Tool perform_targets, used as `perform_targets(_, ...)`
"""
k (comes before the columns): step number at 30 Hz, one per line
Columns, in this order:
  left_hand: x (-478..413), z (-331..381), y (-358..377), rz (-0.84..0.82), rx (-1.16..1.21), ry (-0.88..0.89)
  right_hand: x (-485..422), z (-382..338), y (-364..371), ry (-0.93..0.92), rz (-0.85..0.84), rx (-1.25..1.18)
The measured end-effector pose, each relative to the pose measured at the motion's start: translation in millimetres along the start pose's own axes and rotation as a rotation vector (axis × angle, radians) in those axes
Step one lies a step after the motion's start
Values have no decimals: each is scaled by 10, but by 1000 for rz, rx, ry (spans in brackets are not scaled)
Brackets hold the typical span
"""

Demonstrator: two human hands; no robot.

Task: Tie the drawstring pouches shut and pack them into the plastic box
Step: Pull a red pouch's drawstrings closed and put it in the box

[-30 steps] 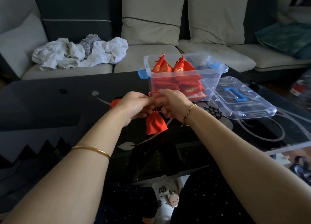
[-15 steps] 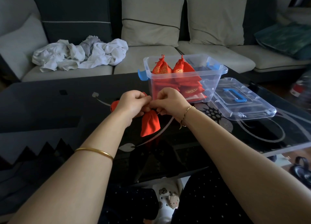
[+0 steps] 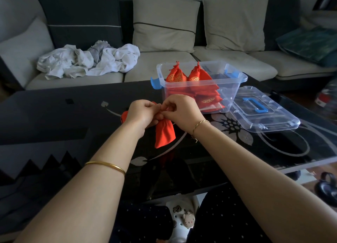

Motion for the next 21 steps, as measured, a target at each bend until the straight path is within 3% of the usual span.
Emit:
perform_targets(3,-8,29,-11,29,53,-22,-17,-34,16,-50,8,122)
perform_targets(6,-10,81,-14,24,126,-26,-27,-6,18,5,-5,92)
perform_targets(16,29,161,4,12,-307,374,10,211,79,582,-169,-673)
perform_targets(21,94,214,49,-13,-433,484,29,220,90,714,-205,-865)
Point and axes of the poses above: each hand's wrist, its own x-axis away from the middle knuckle, its own y-axis out of the palm, z = x × y, the point moved 3 cm from there along -x, towards the middle knuckle, and after that the axes turned 8 degrees about y, right-handed, at the moved point
